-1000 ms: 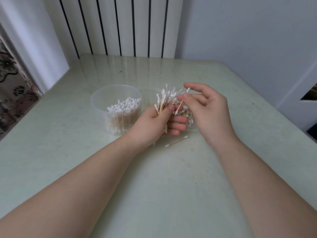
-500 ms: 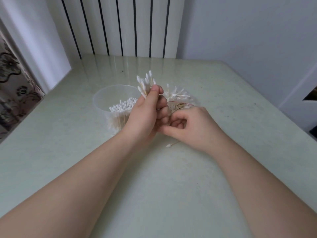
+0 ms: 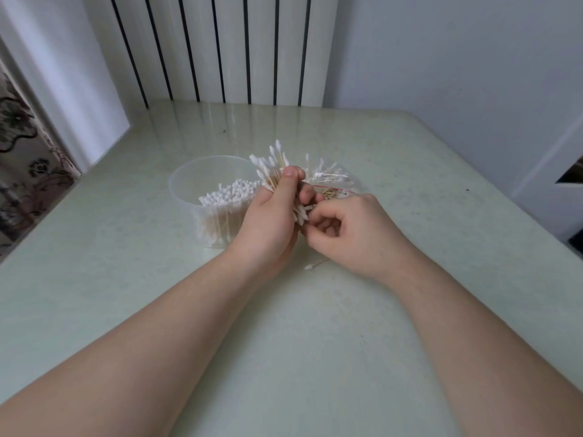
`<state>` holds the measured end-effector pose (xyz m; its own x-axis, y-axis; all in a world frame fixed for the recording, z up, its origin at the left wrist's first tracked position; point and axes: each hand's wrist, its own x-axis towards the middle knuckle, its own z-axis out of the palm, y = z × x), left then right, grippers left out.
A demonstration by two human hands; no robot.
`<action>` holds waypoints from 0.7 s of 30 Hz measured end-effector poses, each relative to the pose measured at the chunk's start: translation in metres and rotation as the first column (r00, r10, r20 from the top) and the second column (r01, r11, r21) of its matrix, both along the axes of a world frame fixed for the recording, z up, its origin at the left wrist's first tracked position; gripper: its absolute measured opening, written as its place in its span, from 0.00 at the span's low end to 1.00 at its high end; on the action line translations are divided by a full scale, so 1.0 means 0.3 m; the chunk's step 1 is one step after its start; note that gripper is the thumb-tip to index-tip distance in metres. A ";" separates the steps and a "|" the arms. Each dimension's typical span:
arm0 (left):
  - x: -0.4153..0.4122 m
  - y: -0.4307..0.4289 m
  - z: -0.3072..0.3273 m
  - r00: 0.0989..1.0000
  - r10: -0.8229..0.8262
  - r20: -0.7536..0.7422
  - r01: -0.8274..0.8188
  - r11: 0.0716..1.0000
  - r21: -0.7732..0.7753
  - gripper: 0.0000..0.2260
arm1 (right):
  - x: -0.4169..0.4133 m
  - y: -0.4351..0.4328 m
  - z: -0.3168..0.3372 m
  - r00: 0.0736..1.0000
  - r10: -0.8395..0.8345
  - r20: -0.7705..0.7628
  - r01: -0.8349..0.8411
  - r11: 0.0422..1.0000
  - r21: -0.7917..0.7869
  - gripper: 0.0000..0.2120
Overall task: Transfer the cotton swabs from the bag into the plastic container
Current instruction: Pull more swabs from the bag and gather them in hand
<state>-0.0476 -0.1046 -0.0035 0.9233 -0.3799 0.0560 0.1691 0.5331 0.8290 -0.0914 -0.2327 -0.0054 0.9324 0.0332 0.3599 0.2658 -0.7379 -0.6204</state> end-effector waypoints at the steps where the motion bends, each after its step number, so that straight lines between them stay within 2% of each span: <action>1: 0.003 0.001 -0.002 1.000 0.029 0.000 -0.029 1.000 0.005 0.11 | -0.004 -0.008 0.007 1.000 -0.012 -0.002 0.012 1.000 -0.010 0.07; 4: 0.010 0.010 -0.002 0.993 0.121 0.005 -0.121 0.993 -0.005 0.09 | -0.015 -0.044 0.030 1.000 -0.012 -0.004 0.012 0.999 -0.043 0.06; 7: 0.010 0.010 -0.004 0.990 0.137 0.042 -0.138 0.990 0.029 0.09 | -0.011 -0.074 0.040 0.998 -0.024 0.061 0.019 0.997 0.074 0.08; 10: -0.002 0.006 -0.012 0.981 0.081 0.177 -0.121 0.966 0.229 0.10 | 0.002 -0.075 0.031 0.994 -0.060 0.094 0.040 0.978 0.203 0.06; 12: -0.005 0.005 -0.025 0.956 0.034 0.290 -0.151 0.907 0.392 0.16 | 0.009 -0.061 0.015 0.996 -0.029 0.080 0.011 0.977 0.213 0.07; 15: -0.007 0.009 -0.037 0.928 -0.010 0.372 -0.184 0.856 0.482 0.16 | 0.015 -0.045 0.000 0.997 0.007 0.071 -0.021 0.979 0.205 0.08; 17: -0.001 0.011 -0.036 0.926 0.045 0.374 -0.246 0.823 0.511 0.17 | 0.011 -0.055 0.008 0.999 0.016 0.040 -0.023 0.984 0.175 0.05; 19: 0.006 0.012 -0.039 0.920 0.100 0.380 -0.308 0.783 0.541 0.17 | 0.000 -0.076 0.018 0.998 0.048 -0.047 -0.044 0.996 0.079 0.04; 21: 0.009 0.005 -0.045 0.934 0.098 0.342 -0.269 0.823 0.501 0.16 | -0.013 -0.088 0.024 0.977 0.103 -0.188 -0.120 0.990 -0.080 0.06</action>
